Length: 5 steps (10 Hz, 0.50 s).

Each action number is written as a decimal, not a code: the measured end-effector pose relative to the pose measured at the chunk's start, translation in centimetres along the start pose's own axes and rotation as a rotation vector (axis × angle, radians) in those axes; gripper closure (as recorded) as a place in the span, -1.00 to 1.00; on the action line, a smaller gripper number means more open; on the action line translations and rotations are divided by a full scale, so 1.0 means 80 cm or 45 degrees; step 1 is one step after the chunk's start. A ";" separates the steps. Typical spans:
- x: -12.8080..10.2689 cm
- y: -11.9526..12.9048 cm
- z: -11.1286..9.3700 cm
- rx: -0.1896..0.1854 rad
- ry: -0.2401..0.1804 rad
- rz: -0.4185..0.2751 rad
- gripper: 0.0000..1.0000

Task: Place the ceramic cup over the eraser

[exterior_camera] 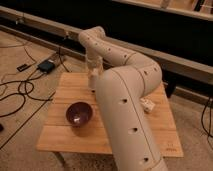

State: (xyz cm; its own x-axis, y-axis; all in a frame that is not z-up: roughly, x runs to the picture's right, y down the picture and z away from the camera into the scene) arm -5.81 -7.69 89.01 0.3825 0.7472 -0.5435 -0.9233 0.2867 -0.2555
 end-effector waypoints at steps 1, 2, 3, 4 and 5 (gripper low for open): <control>0.001 0.002 0.006 -0.011 0.003 -0.003 0.97; 0.002 0.004 0.009 -0.020 0.003 -0.007 0.88; 0.003 0.010 0.016 -0.041 0.002 -0.013 0.60; 0.003 0.012 0.019 -0.048 0.001 -0.016 0.44; 0.005 0.013 0.024 -0.055 0.003 -0.019 0.23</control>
State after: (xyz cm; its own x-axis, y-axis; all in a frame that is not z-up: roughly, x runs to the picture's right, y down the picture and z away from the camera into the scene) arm -6.71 -5.94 90.05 0.3961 0.7417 -0.5413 -0.9153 0.2716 -0.2976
